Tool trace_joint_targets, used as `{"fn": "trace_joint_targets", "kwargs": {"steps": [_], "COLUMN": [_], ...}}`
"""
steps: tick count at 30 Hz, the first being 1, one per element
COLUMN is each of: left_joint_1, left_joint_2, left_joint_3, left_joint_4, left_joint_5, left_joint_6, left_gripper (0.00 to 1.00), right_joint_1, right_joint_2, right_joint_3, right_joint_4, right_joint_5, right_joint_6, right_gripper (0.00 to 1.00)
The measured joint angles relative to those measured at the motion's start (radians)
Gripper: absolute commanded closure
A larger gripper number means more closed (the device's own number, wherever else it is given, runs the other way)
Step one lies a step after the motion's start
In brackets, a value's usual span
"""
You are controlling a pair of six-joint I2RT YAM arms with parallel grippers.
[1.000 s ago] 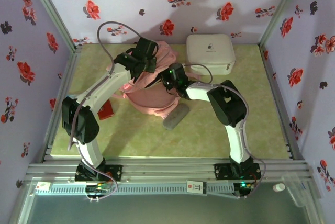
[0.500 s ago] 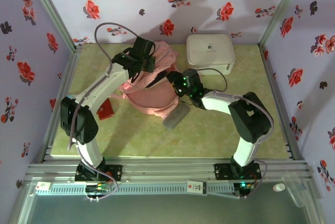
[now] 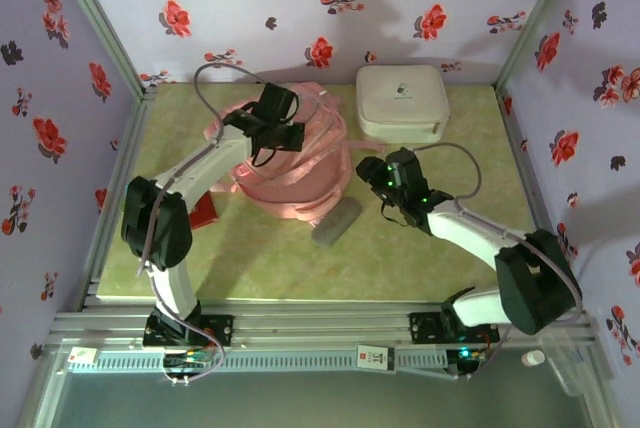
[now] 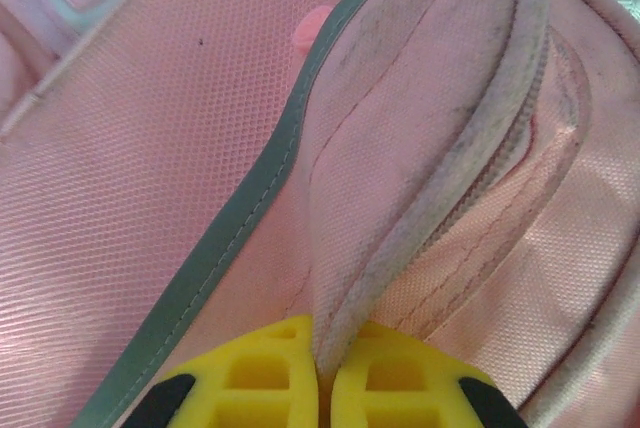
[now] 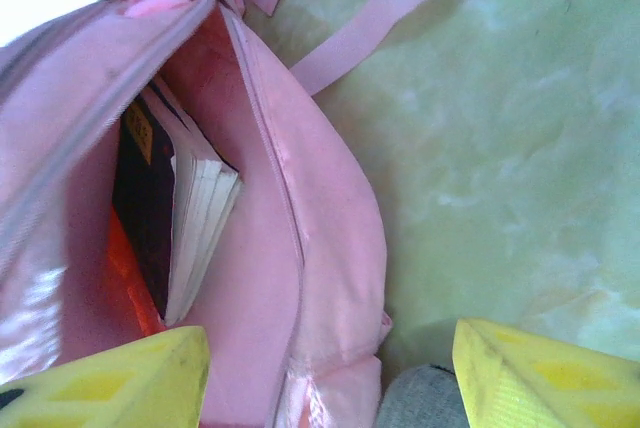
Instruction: Pack the student bag
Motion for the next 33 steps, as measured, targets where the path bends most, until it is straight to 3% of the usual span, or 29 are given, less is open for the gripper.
{"fn": "trace_joint_targets", "kwargs": {"steps": [4,9,12,16,24,28,33], "left_joint_1": [-0.003,-0.005,0.000,0.051,0.303,0.383,0.431], "left_joint_2": [0.095,0.147,0.132,0.003,-0.329,-0.351,-0.297], "left_joint_3": [0.054,0.102,0.098,-0.047,-0.473,-0.626,-0.663], "left_joint_4": [0.013,0.032,0.042,0.096,0.225,0.249,0.276], "left_joint_5": [0.060,0.095,0.106,0.111,0.105,0.105,0.131], "left_joint_6": [-0.065,-0.105,-0.122,-0.152,-0.265,-0.324,-0.369], "left_gripper": [0.97,0.59,0.39,0.22,0.18,0.23,0.39], "right_joint_1": [0.000,0.000,0.000,0.000,0.012,0.030,0.051], "right_joint_2": [-0.035,-0.036,-0.035,-0.034,0.019,0.061,0.109], "right_joint_3": [0.000,0.001,0.012,0.035,0.088,0.113,0.145], "right_joint_4": [-0.045,-0.081,-0.110,-0.131,-0.152,-0.154,-0.156], "right_joint_5": [0.019,0.017,0.011,0.003,-0.020,-0.028,-0.044], "right_joint_6": [-0.067,-0.127,-0.159,-0.202,-0.256,-0.257,-0.256], "right_gripper": [0.34,0.34,0.28,0.17,0.13,0.13,0.14]}}
